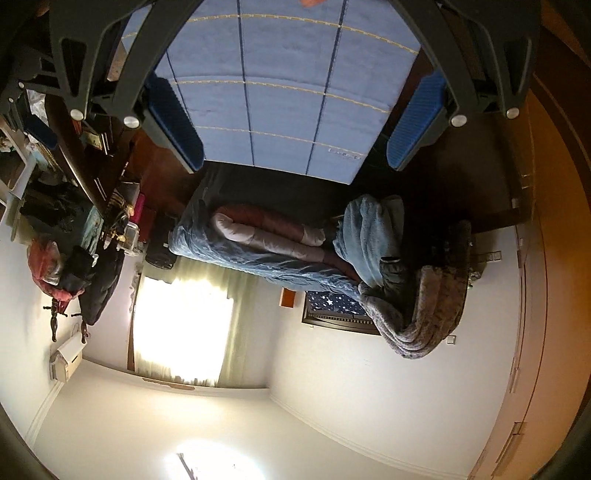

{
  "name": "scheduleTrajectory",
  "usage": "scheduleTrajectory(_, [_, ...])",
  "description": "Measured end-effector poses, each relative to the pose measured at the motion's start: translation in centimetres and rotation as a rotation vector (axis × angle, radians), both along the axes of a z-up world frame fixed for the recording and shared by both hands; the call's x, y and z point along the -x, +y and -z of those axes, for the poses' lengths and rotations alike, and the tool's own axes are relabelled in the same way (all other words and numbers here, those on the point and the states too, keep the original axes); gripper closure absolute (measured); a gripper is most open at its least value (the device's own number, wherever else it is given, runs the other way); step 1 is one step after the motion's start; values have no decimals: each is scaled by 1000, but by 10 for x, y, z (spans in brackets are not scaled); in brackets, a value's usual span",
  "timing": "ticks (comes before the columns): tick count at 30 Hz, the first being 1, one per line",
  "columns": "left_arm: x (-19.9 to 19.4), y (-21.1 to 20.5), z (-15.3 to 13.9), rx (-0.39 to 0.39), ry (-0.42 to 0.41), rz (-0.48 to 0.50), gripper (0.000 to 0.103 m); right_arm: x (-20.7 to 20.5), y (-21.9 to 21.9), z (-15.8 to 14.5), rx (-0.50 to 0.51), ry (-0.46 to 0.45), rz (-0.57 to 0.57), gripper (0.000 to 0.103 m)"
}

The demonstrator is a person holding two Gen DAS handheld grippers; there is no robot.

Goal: Collect trash

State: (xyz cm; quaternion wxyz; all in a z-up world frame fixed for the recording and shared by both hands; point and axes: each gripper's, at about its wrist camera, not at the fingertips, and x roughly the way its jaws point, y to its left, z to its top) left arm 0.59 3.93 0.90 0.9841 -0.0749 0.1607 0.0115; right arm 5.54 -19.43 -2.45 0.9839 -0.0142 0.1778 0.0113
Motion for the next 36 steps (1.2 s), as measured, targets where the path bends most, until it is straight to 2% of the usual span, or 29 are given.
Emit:
scheduleTrajectory(14, [-1,6,-1,16,-5,-13,3,-4,8,4,-9,10,-15,3])
scheduleTrajectory(36, [8,-10,-2,-23,-36,27,3,11,-1,-4,-22,-28,40,3])
